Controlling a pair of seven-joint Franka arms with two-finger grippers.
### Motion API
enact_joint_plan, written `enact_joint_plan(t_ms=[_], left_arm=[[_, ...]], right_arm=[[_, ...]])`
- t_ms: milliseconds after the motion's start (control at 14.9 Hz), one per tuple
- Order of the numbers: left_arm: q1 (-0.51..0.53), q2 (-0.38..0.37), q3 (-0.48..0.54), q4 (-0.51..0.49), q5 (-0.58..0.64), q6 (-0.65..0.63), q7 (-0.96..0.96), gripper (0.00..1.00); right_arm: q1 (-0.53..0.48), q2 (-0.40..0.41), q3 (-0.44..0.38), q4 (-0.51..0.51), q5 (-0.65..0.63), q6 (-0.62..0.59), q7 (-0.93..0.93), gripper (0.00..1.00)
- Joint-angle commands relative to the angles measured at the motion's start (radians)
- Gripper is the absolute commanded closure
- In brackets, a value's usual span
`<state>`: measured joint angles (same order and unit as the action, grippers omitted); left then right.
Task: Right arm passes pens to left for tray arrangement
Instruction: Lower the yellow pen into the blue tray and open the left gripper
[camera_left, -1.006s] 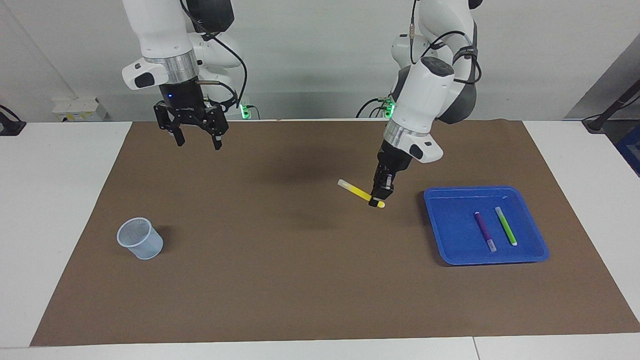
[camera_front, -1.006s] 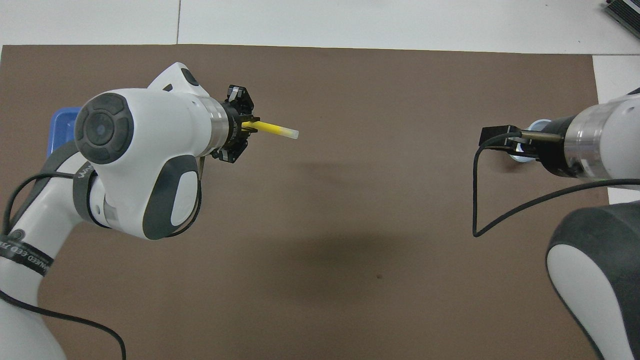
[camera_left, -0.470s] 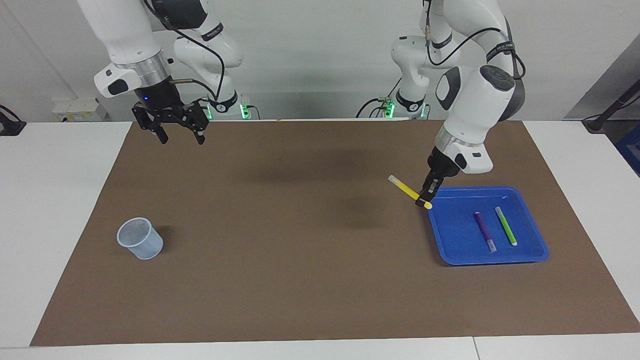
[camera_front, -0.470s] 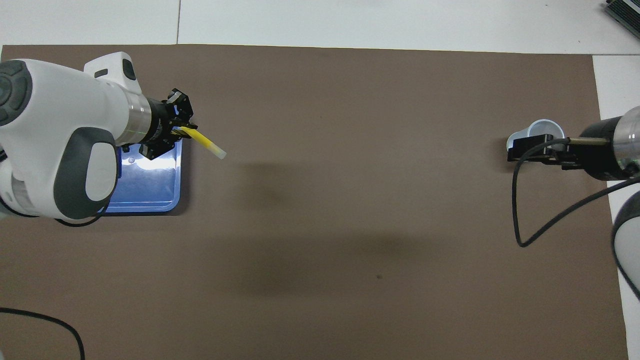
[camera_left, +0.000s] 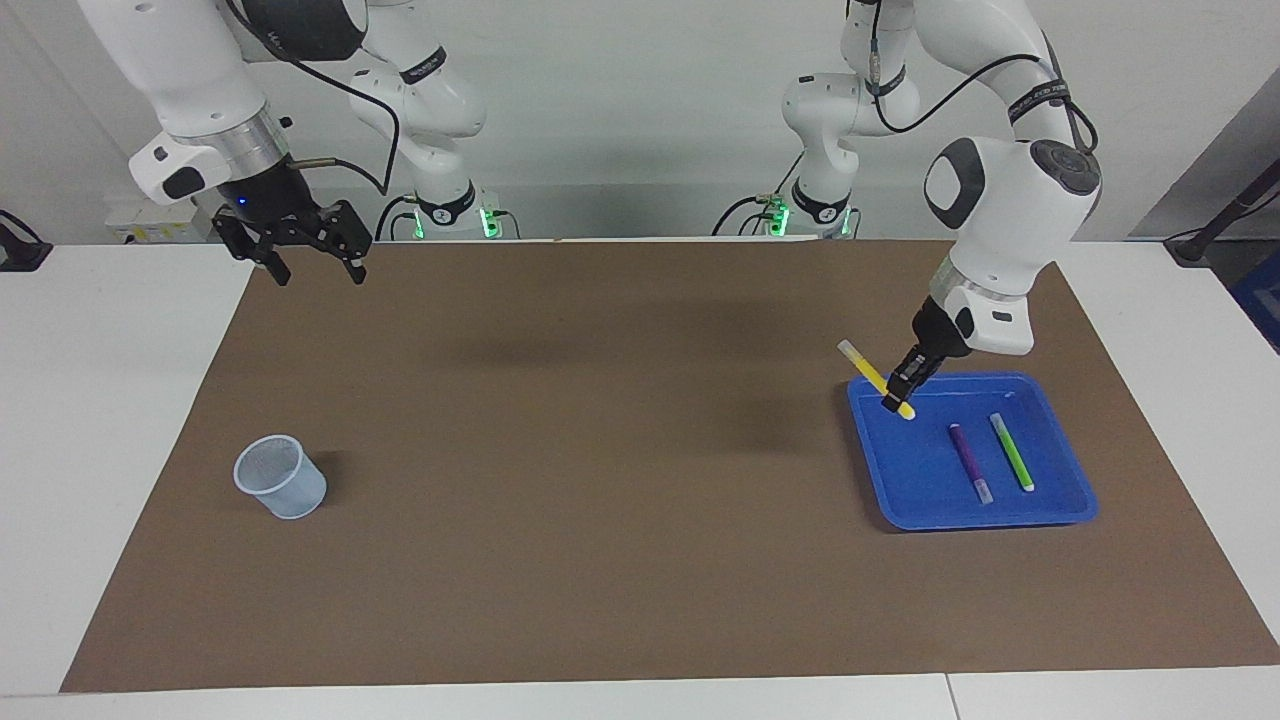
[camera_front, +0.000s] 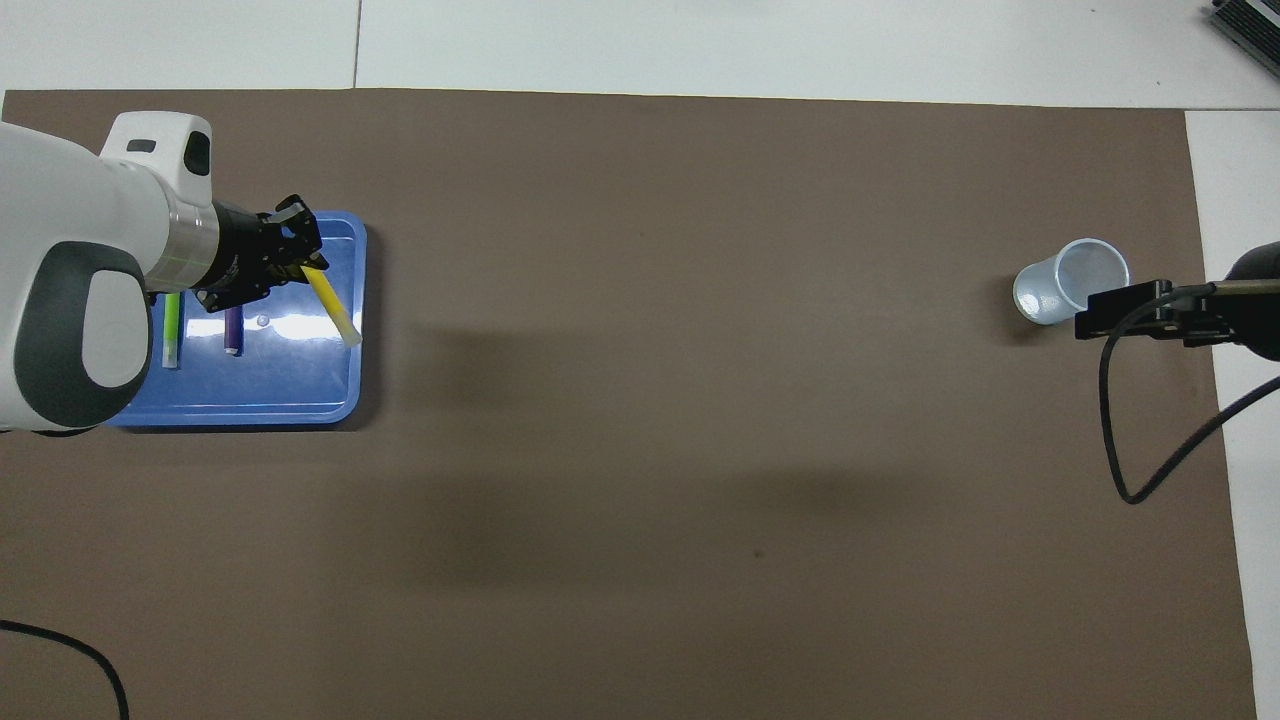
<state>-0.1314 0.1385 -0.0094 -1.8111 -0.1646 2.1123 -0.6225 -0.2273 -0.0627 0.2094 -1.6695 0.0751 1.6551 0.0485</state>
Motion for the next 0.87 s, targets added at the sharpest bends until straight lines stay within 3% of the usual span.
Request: enact_joint_plan(t_ms=[0,201,402,805], left_arm=[[0.029,-0.037,-0.007,-0.06,0.078,-0.002,0.127,1.0],[0.07,-0.028,-0.009,-0.063,0.112,0.014,0.304,1.0],[0.082,0.012,-0.007,-0.088,0.115,0.119,0.406,1.0],[0.079,0.163,-0.009,-0.082,0.163,0.26,0.472,1.0]], right_arm=[[-0.003,0.014,0.007,0.033,-0.018,-0.023,-0.022,0.0],[0.0,0.008,0.007,0.033,-0.026,-0.024,-0.05,0.0],[0.011,0.012,0.008,0.068,-0.084,-0.037,-0.068,0.0],[0.013,0.014,0.01,0.106,-0.106,-0.077,-0.153,0.0]])
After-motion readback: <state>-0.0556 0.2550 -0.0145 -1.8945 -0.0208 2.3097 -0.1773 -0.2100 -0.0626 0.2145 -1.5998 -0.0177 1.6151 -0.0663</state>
